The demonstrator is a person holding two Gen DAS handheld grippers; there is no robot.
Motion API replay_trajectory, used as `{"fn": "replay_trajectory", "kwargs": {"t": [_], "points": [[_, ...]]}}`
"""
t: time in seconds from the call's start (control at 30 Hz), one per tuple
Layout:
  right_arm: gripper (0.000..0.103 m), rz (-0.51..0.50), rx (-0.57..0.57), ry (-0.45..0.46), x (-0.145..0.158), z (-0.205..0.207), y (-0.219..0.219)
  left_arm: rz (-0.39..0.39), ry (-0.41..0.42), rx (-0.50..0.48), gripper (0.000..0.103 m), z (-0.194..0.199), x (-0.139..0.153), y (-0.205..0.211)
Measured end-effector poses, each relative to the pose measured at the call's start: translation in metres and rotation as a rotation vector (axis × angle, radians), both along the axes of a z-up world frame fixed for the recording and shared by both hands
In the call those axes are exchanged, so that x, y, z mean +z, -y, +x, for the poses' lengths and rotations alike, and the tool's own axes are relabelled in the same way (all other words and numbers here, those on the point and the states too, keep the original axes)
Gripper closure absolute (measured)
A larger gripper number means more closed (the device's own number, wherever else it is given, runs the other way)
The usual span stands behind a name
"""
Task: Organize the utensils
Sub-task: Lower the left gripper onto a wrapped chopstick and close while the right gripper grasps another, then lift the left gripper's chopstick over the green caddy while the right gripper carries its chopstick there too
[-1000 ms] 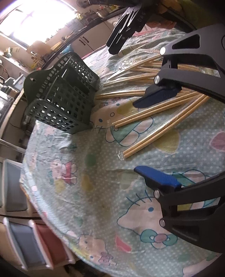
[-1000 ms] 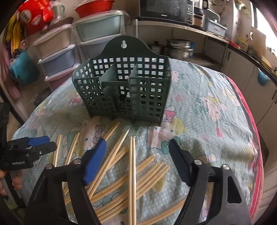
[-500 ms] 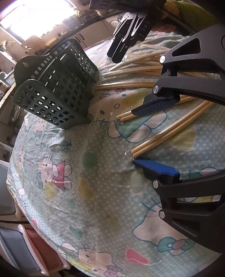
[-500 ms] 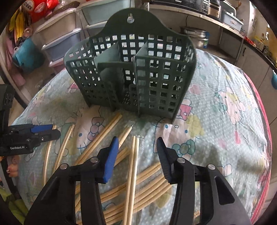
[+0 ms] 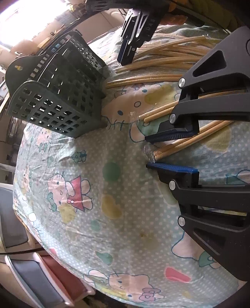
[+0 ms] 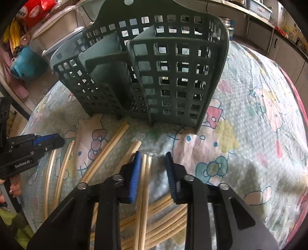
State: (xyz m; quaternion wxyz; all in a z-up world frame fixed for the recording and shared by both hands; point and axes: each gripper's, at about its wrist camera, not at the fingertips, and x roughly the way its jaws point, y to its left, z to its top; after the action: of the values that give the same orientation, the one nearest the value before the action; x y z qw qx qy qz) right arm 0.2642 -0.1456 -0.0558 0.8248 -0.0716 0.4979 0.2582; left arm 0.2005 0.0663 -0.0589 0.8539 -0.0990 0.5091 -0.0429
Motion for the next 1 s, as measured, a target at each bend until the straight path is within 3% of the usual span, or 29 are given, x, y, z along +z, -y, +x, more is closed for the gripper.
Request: {"fn": "replay_trajectory", "kwargs": {"t": [0.3, 0.57, 1.0], "points": [[0.094, 0.039, -0.031, 0.010, 0.001, 0.004, 0.008, -0.028, 0.019, -0.005, 0.096, 0.002, 0.002, -0.002], [0.097, 0.127, -0.062, 0.061, 0.026, -0.007, 0.032, -0.080, 0.042, -0.007, 0.098, 0.012, 0.010, -0.010], [0.098, 0.243, -0.073, 0.241, 0.088, -0.054, 0.070, -0.102, 0.267, -0.124, 0.100, 0.001, 0.094, 0.016]]}}
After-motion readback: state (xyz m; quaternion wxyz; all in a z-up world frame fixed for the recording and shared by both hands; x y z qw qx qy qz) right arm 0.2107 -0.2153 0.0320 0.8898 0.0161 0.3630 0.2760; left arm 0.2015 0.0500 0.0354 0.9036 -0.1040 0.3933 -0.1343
